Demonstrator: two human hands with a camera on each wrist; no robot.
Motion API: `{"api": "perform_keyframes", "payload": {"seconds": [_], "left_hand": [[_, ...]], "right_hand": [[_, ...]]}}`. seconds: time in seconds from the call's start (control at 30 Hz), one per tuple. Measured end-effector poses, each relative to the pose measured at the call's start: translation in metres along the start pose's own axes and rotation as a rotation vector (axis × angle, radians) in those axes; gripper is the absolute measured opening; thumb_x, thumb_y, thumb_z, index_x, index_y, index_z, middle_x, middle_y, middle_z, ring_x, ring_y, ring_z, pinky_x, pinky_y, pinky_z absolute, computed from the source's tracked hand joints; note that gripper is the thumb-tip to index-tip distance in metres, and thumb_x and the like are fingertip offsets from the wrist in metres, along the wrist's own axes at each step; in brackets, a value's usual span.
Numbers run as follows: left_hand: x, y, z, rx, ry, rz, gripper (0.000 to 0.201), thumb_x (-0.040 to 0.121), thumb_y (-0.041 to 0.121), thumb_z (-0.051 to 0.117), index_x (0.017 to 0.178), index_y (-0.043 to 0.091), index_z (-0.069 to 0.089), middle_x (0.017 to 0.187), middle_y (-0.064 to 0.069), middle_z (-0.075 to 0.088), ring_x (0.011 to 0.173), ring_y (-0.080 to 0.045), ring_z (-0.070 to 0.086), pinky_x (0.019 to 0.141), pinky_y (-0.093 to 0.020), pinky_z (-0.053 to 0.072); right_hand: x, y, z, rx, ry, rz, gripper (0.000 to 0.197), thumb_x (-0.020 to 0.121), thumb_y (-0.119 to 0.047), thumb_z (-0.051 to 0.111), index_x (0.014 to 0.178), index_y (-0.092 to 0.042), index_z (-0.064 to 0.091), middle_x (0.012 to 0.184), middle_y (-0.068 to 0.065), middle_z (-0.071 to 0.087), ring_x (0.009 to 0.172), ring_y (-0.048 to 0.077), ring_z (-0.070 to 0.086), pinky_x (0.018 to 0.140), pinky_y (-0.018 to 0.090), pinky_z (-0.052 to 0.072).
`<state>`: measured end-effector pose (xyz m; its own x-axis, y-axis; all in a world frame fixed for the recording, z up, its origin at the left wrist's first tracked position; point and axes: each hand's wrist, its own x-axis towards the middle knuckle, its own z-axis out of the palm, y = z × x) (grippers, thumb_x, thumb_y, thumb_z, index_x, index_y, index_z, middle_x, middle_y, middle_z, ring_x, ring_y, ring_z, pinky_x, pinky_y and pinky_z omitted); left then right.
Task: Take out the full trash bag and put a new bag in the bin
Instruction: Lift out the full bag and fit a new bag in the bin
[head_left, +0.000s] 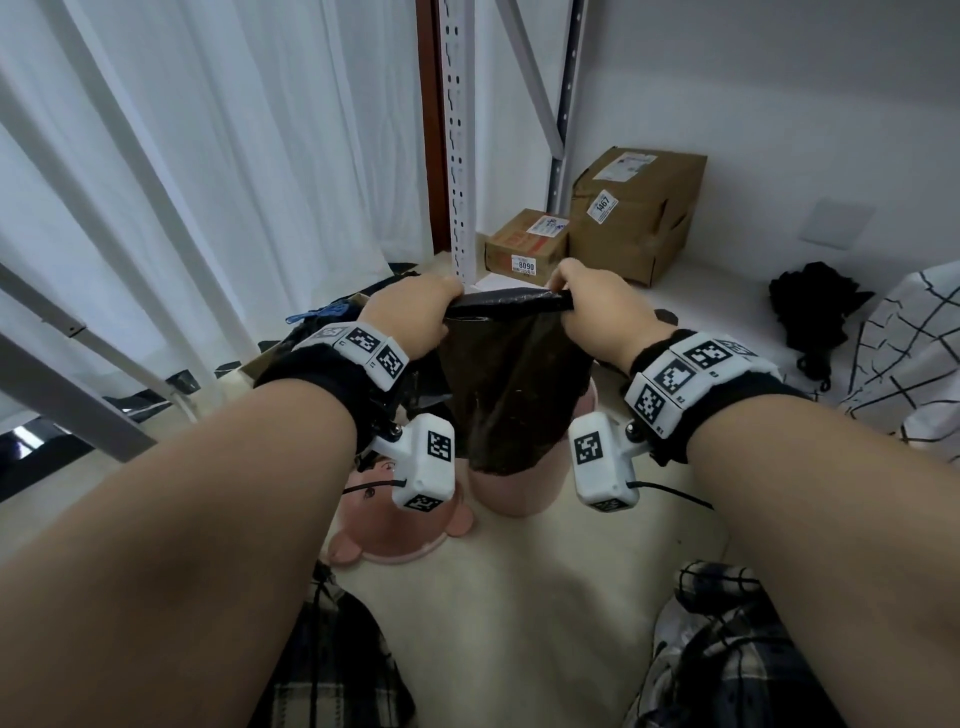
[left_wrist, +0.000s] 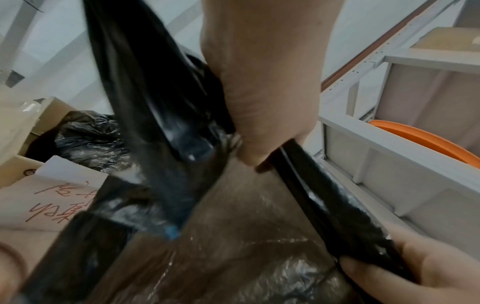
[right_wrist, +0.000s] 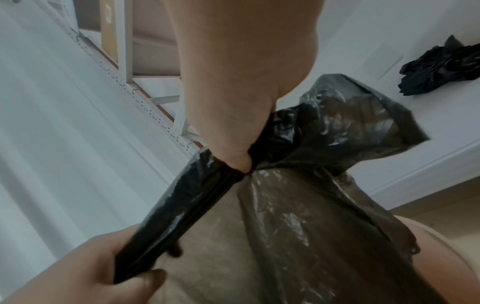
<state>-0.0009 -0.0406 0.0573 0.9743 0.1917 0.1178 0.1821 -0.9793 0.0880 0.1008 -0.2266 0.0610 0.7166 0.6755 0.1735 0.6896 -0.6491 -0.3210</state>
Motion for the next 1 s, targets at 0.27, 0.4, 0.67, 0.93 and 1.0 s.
{"api": "perform_keyframes", "payload": {"seconds": [0.27, 0.4, 0.67, 0.93, 1.0], "left_hand": [[-0.008, -0.001, -0.007, 0.009, 0.223, 0.069, 0.022, 0.089, 0.0, 0.043, 0.109, 0.005, 0.047, 0.107, -0.017, 0.054, 0.087, -0.036, 0.057, 0.072, -0.043, 0.047], [-0.011, -0.001, -0.008, 0.063, 0.264, 0.08, 0.018, 0.092, 0.01, 0.039, 0.109, 0.007, 0.044, 0.094, -0.014, 0.056, 0.076, -0.034, 0.056, 0.065, -0.042, 0.044], [-0.005, -0.014, 0.0, 0.205, 0.2, 0.102, 0.033, 0.088, 0.005, 0.05, 0.121, 0.001, 0.051, 0.117, -0.018, 0.053, 0.106, -0.035, 0.049, 0.088, -0.04, 0.041], [-0.005, -0.019, 0.007, 0.151, 0.084, -0.066, 0.026, 0.09, 0.002, 0.045, 0.115, 0.0, 0.042, 0.113, -0.019, 0.051, 0.1, -0.038, 0.057, 0.078, -0.045, 0.044], [-0.006, -0.02, 0.011, 0.218, 0.048, -0.128, 0.039, 0.09, 0.02, 0.05, 0.123, 0.004, 0.038, 0.121, -0.016, 0.05, 0.109, -0.035, 0.053, 0.089, -0.045, 0.042]], "right_hand": [[0.004, 0.02, 0.004, -0.144, -0.059, 0.179, 0.025, 0.087, -0.005, 0.044, 0.106, -0.009, 0.06, 0.118, 0.015, 0.06, 0.112, 0.033, 0.056, 0.079, 0.035, 0.042], [0.0, 0.018, -0.001, -0.058, 0.068, 0.097, 0.02, 0.09, -0.005, 0.039, 0.099, -0.007, 0.056, 0.107, 0.019, 0.062, 0.102, 0.036, 0.057, 0.072, 0.032, 0.034], [-0.004, 0.026, 0.0, -0.093, 0.018, 0.047, 0.041, 0.083, -0.052, 0.056, 0.115, -0.028, 0.056, 0.105, 0.002, 0.056, 0.109, 0.028, 0.048, 0.088, 0.037, 0.032], [0.002, 0.015, 0.0, -0.293, -0.119, 0.037, 0.041, 0.092, -0.056, 0.04, 0.094, -0.017, 0.053, 0.11, 0.009, 0.057, 0.112, 0.03, 0.048, 0.095, 0.042, 0.032], [0.003, 0.011, 0.0, -0.307, -0.099, -0.013, 0.035, 0.091, -0.048, 0.048, 0.098, -0.015, 0.056, 0.108, 0.009, 0.061, 0.107, 0.03, 0.054, 0.09, 0.039, 0.036]]}}
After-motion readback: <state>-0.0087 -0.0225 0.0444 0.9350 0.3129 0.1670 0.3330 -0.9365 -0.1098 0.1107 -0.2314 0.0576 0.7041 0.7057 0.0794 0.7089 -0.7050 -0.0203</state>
